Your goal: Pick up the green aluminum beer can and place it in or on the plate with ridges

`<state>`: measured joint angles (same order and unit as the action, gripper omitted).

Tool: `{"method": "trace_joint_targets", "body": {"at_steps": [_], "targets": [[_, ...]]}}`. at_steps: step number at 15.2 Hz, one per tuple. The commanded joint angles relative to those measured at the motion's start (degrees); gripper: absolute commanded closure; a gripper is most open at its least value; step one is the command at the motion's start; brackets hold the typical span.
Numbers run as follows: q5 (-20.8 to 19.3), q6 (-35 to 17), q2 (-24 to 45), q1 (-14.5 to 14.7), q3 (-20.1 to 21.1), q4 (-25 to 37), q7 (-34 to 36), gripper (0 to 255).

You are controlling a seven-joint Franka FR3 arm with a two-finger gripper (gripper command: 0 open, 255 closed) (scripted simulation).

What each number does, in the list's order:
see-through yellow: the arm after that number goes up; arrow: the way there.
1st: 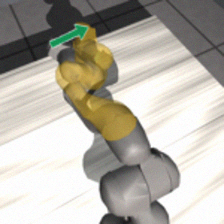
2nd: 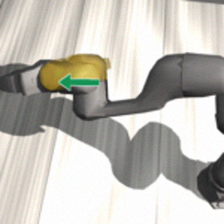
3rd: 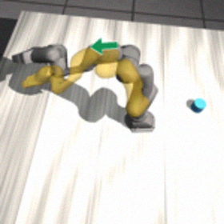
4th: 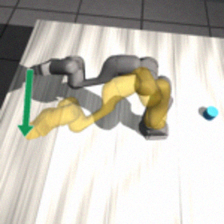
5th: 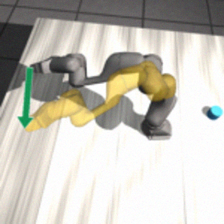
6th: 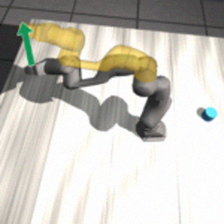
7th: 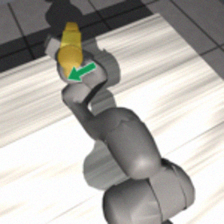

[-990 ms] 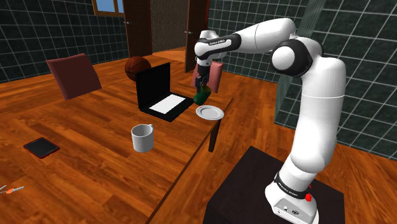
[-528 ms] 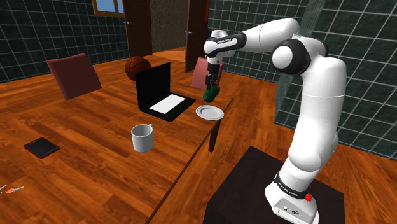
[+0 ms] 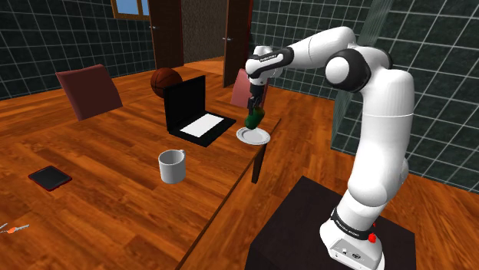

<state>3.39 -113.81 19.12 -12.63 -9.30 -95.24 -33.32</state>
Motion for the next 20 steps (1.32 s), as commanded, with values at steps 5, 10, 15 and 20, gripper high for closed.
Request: {"method": "trace_joint_targets", "body": {"at_steps": [5, 10, 15, 20], "targets": [[0.32, -4.17, 1.40, -0.06, 0.11, -2.72, -0.25, 255], [0.61, -7.11, 2.71, -0.12, 0.23, -4.36, -0.44, 255], [0.61, -7.10, 2.73, -0.13, 0.24, -4.34, -0.44, 255], [0.59, -7.00, 2.67, -0.11, 0.24, -4.29, -0.42, 0]]}}
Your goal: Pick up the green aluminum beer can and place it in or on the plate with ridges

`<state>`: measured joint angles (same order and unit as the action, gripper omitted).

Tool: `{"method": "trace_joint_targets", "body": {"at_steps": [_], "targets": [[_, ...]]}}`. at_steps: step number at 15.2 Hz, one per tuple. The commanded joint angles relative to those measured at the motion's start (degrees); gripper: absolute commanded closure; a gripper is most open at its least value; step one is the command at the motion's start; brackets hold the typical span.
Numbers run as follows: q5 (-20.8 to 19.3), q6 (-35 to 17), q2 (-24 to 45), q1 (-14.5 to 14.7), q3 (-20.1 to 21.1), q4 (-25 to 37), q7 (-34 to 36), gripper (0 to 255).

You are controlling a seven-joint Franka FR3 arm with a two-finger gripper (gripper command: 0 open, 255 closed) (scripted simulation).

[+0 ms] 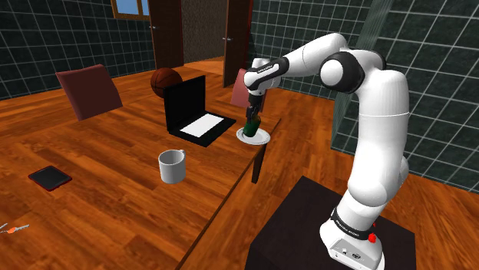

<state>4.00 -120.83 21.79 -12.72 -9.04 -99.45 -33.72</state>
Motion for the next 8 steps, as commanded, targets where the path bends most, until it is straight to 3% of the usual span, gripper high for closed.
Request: {"method": "trace_joint_targets", "body": {"at_steps": [1, 4, 8], "targets": [[-0.01, 0.03, 0.04, -0.01, -0.01, -0.03, 0.01, 0], [0.00, -0.08, 0.05, -0.03, -0.02, -0.13, -0.03, 0], [-0.56, 6.24, -2.48, 0.06, -0.25, 3.69, 0.33, 0]]}}
